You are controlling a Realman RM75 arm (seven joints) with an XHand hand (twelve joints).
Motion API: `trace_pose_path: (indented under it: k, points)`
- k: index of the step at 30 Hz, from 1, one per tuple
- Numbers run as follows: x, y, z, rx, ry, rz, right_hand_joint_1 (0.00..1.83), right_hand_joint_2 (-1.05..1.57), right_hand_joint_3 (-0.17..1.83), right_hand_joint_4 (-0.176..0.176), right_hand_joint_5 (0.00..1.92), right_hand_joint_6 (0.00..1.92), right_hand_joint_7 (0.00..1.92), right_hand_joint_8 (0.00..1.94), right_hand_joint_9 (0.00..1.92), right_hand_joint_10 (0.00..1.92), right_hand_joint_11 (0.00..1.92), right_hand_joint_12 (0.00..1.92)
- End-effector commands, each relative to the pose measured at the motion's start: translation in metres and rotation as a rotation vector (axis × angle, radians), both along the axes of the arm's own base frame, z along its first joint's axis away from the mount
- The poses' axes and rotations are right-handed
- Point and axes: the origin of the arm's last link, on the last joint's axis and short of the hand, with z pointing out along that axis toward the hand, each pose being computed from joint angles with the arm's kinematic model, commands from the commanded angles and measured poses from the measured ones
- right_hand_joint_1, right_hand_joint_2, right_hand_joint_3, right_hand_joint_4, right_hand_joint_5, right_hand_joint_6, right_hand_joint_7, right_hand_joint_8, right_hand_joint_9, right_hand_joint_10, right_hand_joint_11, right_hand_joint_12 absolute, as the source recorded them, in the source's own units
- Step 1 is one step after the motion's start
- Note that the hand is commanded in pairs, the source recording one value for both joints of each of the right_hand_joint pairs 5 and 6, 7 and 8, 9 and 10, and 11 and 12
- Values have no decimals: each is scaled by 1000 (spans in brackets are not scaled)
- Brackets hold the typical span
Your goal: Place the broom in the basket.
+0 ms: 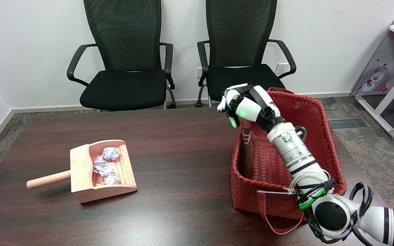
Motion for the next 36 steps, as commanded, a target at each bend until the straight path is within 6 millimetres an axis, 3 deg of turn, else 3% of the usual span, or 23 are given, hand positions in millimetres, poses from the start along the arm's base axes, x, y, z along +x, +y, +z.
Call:
trace_pose_path:
  k: [1, 2, 3, 8, 20, 27, 31, 36]
  points:
    - [10, -6, -7, 36, 11, 21, 736, 861, 1549, 176, 1191, 1191, 1191, 1191, 817, 817, 1404, 1404]
    - [12, -6, -8, 38, 12, 28, 732, 842, 1519, 89, 1176, 1176, 1176, 1176, 769, 769, 1328, 1328]
    - [13, -6, -8, 41, 15, 33, 729, 831, 1492, 32, 1161, 1161, 1161, 1161, 726, 726, 1266, 1266]
    - [18, -7, -10, 53, -12, 45, 724, 791, 1435, -5, 1095, 1095, 1095, 1095, 662, 662, 1107, 1107]
    - [41, -11, -14, 87, -43, 116, 703, 780, 1320, -173, 904, 904, 904, 904, 584, 584, 950, 950]
    - [61, -2, -10, 98, -61, 150, 681, 753, 1260, -176, 776, 776, 776, 776, 542, 542, 755, 755]
    - [74, 7, 7, 52, -64, 186, 656, 742, 1162, -176, 658, 658, 658, 658, 474, 474, 545, 545]
    - [90, 20, 31, -64, -98, 311, 649, 751, 1110, -176, 576, 576, 576, 576, 434, 434, 511, 511]
